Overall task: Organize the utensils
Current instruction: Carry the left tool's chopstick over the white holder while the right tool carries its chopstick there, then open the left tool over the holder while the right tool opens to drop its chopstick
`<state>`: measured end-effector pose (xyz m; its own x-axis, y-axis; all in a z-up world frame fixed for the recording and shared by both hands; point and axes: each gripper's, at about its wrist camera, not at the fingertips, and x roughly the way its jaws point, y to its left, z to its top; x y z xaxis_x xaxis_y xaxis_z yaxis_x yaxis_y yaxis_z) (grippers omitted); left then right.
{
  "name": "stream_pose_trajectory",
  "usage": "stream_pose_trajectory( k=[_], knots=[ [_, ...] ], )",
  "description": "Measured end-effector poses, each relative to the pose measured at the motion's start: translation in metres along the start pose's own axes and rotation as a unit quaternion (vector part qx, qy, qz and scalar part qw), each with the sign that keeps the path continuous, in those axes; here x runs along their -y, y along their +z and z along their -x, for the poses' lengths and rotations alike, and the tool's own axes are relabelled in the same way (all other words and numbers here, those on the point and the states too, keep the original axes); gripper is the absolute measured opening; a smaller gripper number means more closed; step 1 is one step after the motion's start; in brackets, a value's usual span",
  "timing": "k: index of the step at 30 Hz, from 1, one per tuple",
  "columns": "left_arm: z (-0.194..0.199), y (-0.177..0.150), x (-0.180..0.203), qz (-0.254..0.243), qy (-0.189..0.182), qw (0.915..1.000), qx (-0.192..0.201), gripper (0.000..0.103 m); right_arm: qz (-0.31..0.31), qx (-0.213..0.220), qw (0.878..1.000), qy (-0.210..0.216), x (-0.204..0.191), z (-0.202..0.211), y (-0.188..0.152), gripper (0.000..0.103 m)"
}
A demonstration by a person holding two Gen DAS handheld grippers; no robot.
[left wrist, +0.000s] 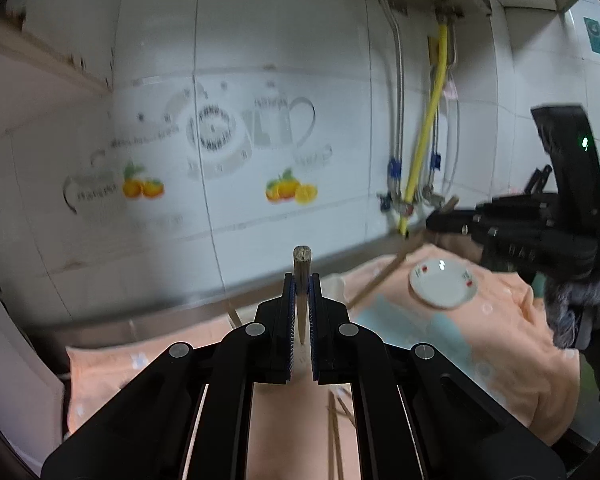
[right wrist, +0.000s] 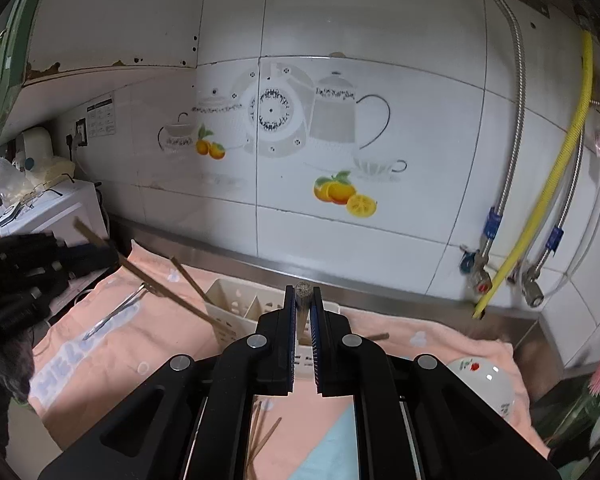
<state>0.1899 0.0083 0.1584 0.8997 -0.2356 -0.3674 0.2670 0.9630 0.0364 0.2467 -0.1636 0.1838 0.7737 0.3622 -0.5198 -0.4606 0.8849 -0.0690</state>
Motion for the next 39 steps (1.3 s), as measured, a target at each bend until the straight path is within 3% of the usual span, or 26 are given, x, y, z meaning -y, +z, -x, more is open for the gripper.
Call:
stream_pose_trajectory(
  k=[8, 26, 32, 34, 38, 39],
  knots=[
    [-0.011, 0.025, -0.011, -0.002, 0.033, 0.9992, 0.024, 0.005, 0.003, -0.013, 1.000, -0.009, 0.002, -0.023, 0.009, 0.007],
    [-0.074, -0.011, -0.046, 0.049, 0.037, 0.9972, -0.042, 0.006, -0.018, -0.068, 0.998, -0.005, 0.012, -0.087, -0.021, 0.009],
    [-0.070, -0.013, -0.044, 0.049, 0.038, 0.9973, -0.041, 0.013, -0.025, -0.058, 0.998, -0.008, 0.015, -0.081, -0.024, 0.032],
    [-0.065, -0.013, -0.043, 0.049, 0.042, 0.9973, -0.036, 0.026, -0.027, -0.052, 0.998, -0.010, 0.016, -0.075, -0.025, 0.040],
    [-0.052, -0.015, -0.040, 0.052, 0.046, 0.9970, -0.033, 0.037, -0.035, -0.039, 0.999, -0.010, 0.017, -0.059, -0.030, 0.053],
    [-0.046, -0.018, -0.038, 0.054, 0.048, 0.9969, -0.030, 0.050, -0.038, -0.034, 0.999, -0.013, 0.018, -0.054, -0.032, 0.060]
  ],
)
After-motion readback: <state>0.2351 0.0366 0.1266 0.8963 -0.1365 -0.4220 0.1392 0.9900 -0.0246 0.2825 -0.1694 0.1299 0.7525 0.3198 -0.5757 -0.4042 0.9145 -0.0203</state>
